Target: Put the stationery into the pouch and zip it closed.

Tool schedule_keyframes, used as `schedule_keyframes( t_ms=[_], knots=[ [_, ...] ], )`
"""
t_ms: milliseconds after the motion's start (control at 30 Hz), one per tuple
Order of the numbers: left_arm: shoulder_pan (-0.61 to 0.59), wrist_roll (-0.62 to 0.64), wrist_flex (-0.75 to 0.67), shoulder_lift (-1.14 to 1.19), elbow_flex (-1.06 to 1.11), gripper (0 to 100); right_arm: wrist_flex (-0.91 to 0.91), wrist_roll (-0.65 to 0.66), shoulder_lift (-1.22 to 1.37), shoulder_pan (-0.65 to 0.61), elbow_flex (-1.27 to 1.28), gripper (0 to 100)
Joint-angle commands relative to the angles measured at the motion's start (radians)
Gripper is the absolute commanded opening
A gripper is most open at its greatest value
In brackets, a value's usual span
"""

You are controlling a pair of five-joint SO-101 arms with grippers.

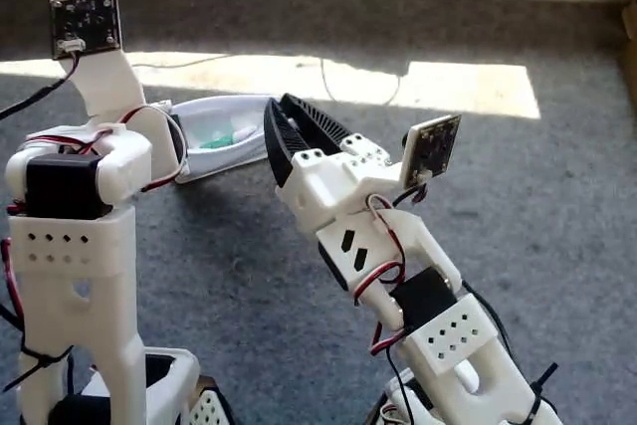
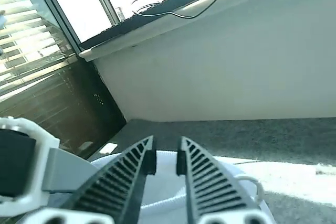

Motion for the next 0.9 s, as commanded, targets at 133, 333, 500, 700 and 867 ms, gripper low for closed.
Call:
schedule_keyframes(
  t_ms=[133,333,500,700,867],
  knots=[
    [-0.012,-0.006,-0.006,-0.024,-0.008,1,0.228,0.031,-0.027,0.058,-0.186,0.5],
    [-0.012,-0.006,-0.006,-0.024,-0.008,1,0.481,0.101,-0.022,0.153,-0.372,0.5],
    [-0.012,-0.006,-0.006,-0.024,-0.008,1,0.613,0.239,-0.022,0.160,-0.443,0.5],
    [-0.012,-0.008,-0.003,-0.024,-0.007,1,0.624,0.242,-0.030,0.162,-0.441,0.5],
    [-0.012,-0.008,-0.003,-0.024,-0.007,1,0.696,0.244,-0.031,0.162,-0.433,0.5]
  ],
)
